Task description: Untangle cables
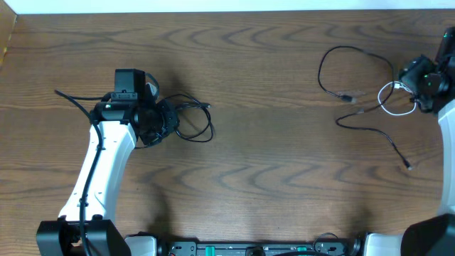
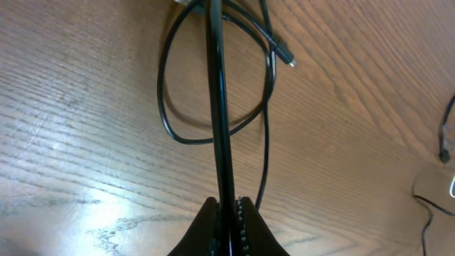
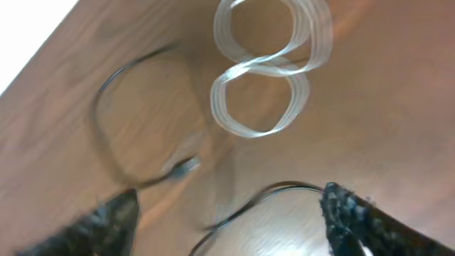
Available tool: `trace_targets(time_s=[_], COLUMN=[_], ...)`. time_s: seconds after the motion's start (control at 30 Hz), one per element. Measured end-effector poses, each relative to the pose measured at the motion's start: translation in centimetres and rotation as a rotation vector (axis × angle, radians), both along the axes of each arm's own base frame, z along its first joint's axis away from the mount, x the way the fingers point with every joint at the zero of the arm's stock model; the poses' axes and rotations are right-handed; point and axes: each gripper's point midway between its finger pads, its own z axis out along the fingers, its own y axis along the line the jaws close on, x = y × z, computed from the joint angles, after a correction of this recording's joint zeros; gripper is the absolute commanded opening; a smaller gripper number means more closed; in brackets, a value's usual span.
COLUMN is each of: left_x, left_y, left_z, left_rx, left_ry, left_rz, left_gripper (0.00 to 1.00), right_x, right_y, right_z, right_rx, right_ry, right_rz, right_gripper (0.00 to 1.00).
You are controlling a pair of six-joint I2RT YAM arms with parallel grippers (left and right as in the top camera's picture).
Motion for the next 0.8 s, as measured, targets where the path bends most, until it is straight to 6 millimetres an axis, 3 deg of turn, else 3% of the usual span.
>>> trace_targets(time_s=[0.17, 0.3, 0.47, 0.6, 0.8], left_x=[1.5, 1.9, 1.3, 0.5, 0.2], left_y=[-3.1, -6.6, -9.8, -10.9, -11.2], left_z=[2.2, 5.6, 10.6, 13.7, 15.7], left_rx=[-0.154, -0.35, -0.587, -0.731, -0.822], left_ry=[-0.142, -0.299, -0.491, -0.583, -0.598], left_rz=[-0.16, -0.352, -0.556, -0.659, -0.691], left_gripper=[0.07, 0.07, 0.07, 0.07, 0.07], right_x=[1.5, 1.7, 1.3, 0.6, -0.6], right_y=[6.5, 12.0, 18.1, 22.9, 30.4], right_z=[-1.6, -2.7, -4.4, -6.4, -9.2], right_rx=[0.172, 0.305, 0.428, 0.498, 0.609], right_ry=[-0.02, -0.032, -0.013, 0.035, 0.057], right_rz=[0.364, 0.634, 0.852, 0.982, 1.176], right_gripper=[0.77, 0.75, 0.75, 0.76, 0.77])
